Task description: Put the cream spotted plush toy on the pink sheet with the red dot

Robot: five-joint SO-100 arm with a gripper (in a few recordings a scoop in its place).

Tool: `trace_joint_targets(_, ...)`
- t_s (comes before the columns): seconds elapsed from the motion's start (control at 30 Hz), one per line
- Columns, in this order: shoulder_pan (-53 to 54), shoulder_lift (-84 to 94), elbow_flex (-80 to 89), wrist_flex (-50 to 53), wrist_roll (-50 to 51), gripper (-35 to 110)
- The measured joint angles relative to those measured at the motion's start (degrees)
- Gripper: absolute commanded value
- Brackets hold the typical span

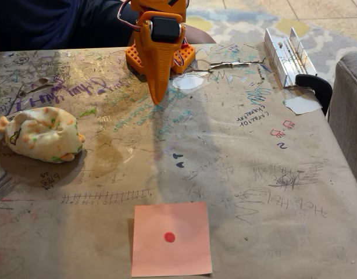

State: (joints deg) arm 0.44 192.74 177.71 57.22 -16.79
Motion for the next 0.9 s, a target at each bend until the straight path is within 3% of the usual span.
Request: trace_joint_targets(0.9, -0.70, 0.00, 0.00, 0.00, -0.35, 0)
